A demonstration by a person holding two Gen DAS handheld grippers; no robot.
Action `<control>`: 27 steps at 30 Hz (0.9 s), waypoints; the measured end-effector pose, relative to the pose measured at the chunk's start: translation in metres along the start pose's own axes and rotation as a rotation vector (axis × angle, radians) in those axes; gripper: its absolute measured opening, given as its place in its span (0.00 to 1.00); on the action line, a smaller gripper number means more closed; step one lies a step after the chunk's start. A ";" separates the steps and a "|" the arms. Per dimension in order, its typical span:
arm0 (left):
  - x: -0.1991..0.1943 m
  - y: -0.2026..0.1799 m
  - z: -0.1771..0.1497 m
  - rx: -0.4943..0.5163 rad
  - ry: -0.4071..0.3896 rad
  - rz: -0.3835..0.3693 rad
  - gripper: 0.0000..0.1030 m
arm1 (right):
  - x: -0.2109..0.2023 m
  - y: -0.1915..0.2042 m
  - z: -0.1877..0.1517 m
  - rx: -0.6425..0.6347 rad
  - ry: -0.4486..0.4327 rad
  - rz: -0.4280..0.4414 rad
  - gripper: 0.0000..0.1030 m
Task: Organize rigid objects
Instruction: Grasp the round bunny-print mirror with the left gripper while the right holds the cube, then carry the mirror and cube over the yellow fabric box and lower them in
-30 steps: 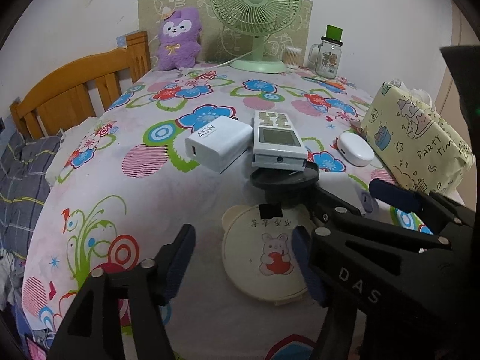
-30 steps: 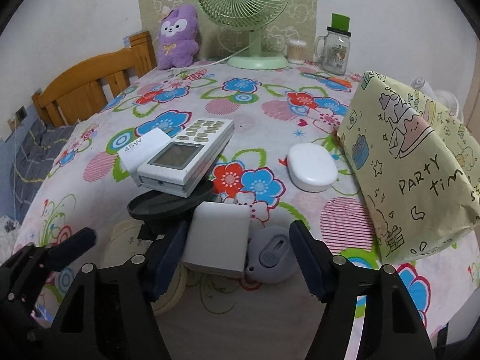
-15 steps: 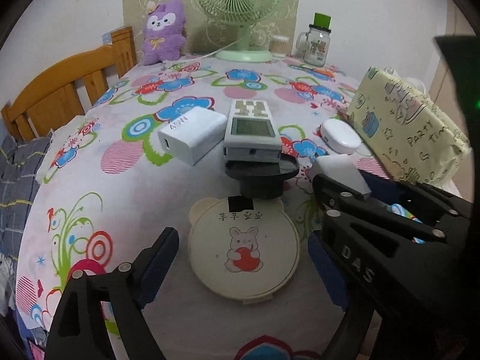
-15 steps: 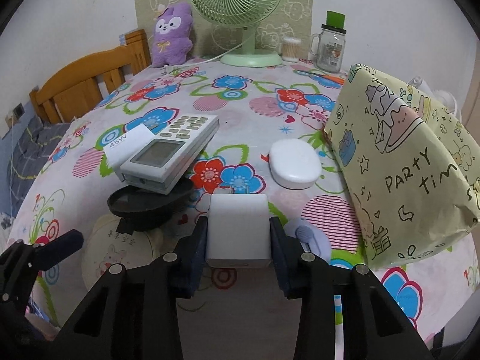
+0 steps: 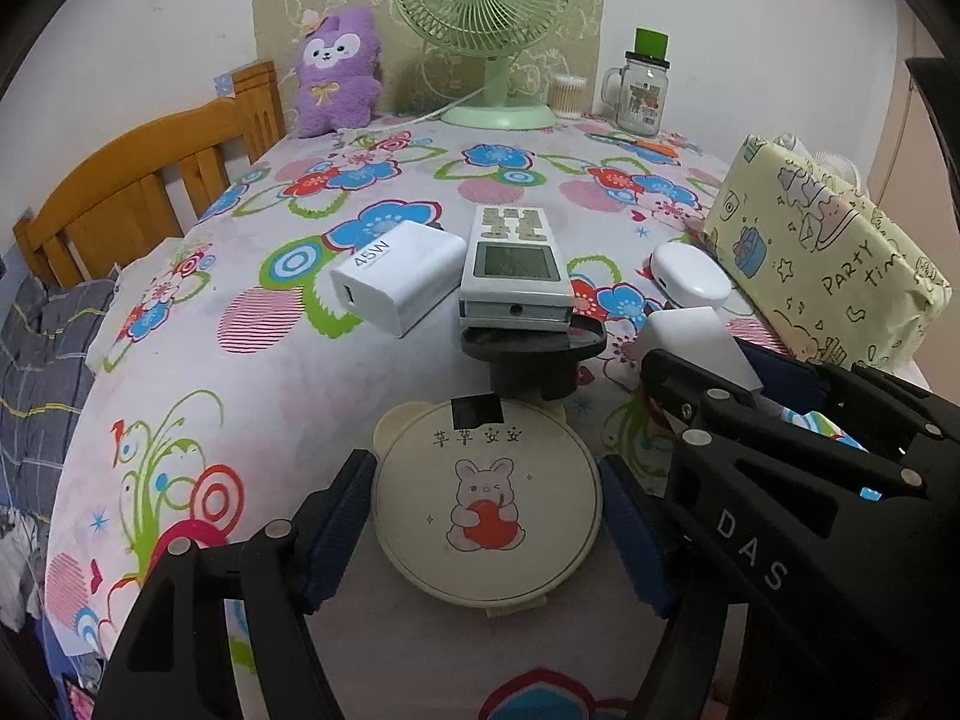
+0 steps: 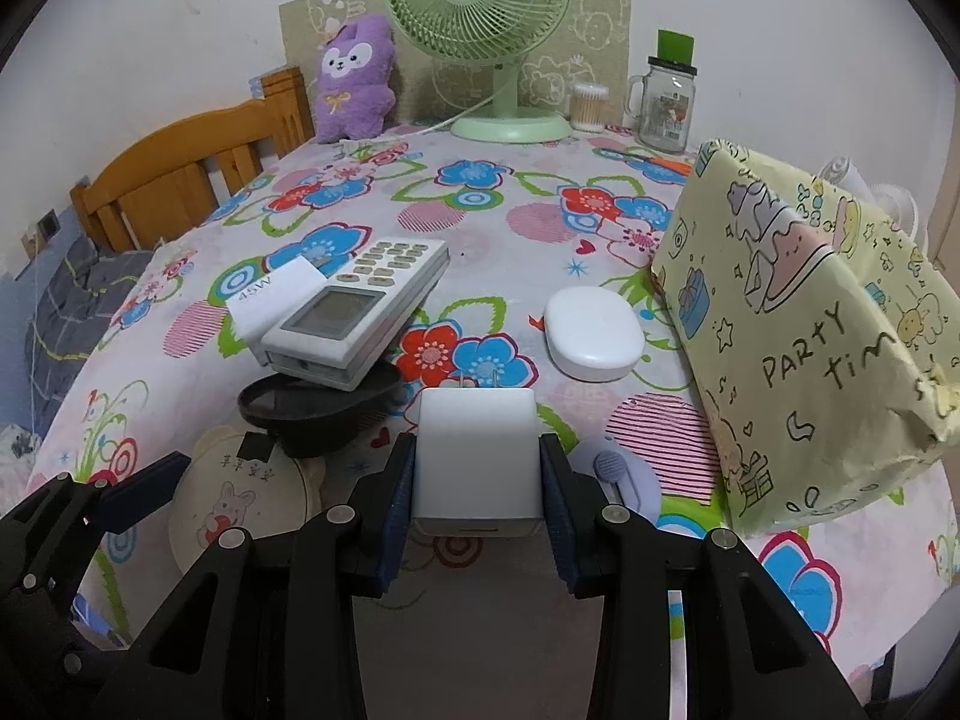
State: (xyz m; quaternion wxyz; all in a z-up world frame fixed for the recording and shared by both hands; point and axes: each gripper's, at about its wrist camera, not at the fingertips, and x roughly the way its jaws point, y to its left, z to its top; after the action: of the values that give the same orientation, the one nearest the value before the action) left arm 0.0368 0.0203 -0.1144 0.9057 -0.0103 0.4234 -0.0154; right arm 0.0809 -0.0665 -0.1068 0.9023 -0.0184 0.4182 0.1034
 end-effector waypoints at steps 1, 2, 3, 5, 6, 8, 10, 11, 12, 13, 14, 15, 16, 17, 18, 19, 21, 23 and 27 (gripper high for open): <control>-0.003 0.001 -0.001 0.000 -0.004 0.000 0.74 | -0.003 0.001 0.000 -0.001 -0.005 0.001 0.41; -0.005 0.002 -0.001 -0.002 -0.010 0.001 0.74 | -0.006 0.002 -0.001 -0.003 -0.010 0.001 0.41; -0.009 0.003 -0.002 -0.004 -0.019 0.002 0.74 | -0.009 0.003 -0.001 -0.003 -0.016 0.002 0.41; -0.016 0.003 -0.003 -0.004 -0.034 0.005 0.74 | -0.015 0.005 -0.003 -0.006 -0.026 0.002 0.41; -0.019 0.003 -0.004 -0.002 -0.041 0.006 0.74 | -0.019 0.006 -0.003 -0.008 -0.031 0.001 0.41; -0.024 0.003 -0.004 -0.001 -0.053 0.008 0.74 | -0.025 0.006 -0.004 -0.007 -0.041 0.003 0.41; -0.031 0.002 -0.004 0.002 -0.069 0.008 0.74 | -0.033 0.006 -0.005 -0.003 -0.053 0.003 0.41; -0.033 0.001 -0.004 0.004 -0.073 0.009 0.74 | -0.035 0.007 -0.005 -0.002 -0.058 0.001 0.41; -0.037 0.000 -0.003 0.007 -0.081 0.012 0.74 | -0.038 0.006 -0.005 -0.001 -0.063 0.000 0.41; -0.040 -0.001 -0.002 0.009 -0.087 0.013 0.74 | -0.042 0.006 -0.004 0.001 -0.069 0.001 0.41; -0.043 -0.002 -0.001 0.011 -0.093 0.013 0.74 | -0.045 0.006 -0.004 0.003 -0.072 0.002 0.41; -0.046 -0.003 0.000 0.013 -0.101 0.014 0.74 | -0.049 0.005 -0.003 0.005 -0.078 0.002 0.41; -0.048 -0.003 0.001 0.015 -0.107 0.015 0.74 | -0.051 0.005 -0.002 0.006 -0.084 0.002 0.41; -0.051 -0.004 0.003 0.017 -0.113 0.015 0.74 | -0.054 0.005 -0.001 0.006 -0.090 0.000 0.41; -0.053 -0.005 0.003 0.018 -0.118 0.016 0.74 | -0.058 0.004 0.000 0.005 -0.098 -0.005 0.41; -0.054 -0.006 0.004 0.020 -0.121 0.016 0.74 | -0.060 0.004 0.001 0.006 -0.103 -0.007 0.41; -0.056 -0.008 0.006 0.022 -0.126 0.018 0.74 | -0.064 0.002 0.003 0.009 -0.108 -0.008 0.41; -0.059 -0.009 0.008 0.026 -0.128 0.019 0.74 | -0.066 0.000 0.004 0.013 -0.107 -0.009 0.41; -0.065 -0.013 0.015 0.033 -0.139 0.021 0.74 | -0.073 -0.003 0.010 0.018 -0.113 -0.008 0.41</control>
State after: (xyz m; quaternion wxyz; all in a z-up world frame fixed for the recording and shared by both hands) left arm 0.0062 0.0094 -0.0549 0.9331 0.0083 0.3593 -0.0120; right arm 0.0430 -0.0809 -0.0454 0.9250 -0.0062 0.3675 0.0969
